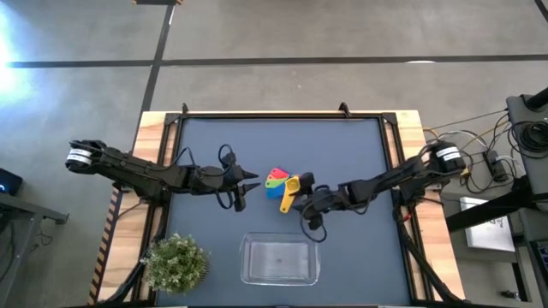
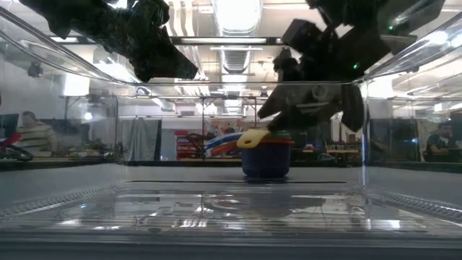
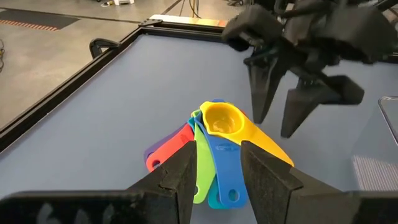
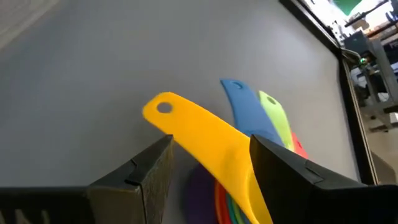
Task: Nest measuring cups in basket
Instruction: Stack the yellow measuring cup on top of the blue measuring cup
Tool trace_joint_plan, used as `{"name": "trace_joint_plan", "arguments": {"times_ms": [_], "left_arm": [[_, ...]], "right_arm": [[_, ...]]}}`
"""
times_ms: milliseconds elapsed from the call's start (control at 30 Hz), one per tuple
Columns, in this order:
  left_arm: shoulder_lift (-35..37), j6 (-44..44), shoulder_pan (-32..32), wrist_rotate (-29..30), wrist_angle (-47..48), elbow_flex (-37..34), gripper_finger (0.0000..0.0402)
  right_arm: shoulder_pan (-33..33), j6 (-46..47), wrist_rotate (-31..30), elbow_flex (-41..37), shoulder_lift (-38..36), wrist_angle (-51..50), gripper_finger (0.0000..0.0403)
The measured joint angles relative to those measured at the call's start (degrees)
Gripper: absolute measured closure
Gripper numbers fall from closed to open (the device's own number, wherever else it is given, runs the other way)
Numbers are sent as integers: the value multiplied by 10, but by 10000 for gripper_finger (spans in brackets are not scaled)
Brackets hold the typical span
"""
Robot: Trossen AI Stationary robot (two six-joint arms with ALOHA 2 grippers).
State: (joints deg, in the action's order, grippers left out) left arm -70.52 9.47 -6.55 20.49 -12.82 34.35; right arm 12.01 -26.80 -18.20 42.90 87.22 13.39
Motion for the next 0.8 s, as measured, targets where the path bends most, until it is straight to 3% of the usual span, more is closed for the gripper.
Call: {"name": "trace_joint_plan", "arguments": {"times_ms": [367,533,633,800], "left_arm": [[0,0,0,0,7,-2,294],[0,0,0,0,7,-4,294],[0,0,0,0,5,-4,294],[0,0,0,0,4,-4,294]], "right_arm": [[0,-28,-51,73,86,-17,202],[0,-30,-131,111,111,-40,202],[-6,-8,-179,128,117,-45,202],[-27,55,-193,142,113,-58,202]]}}
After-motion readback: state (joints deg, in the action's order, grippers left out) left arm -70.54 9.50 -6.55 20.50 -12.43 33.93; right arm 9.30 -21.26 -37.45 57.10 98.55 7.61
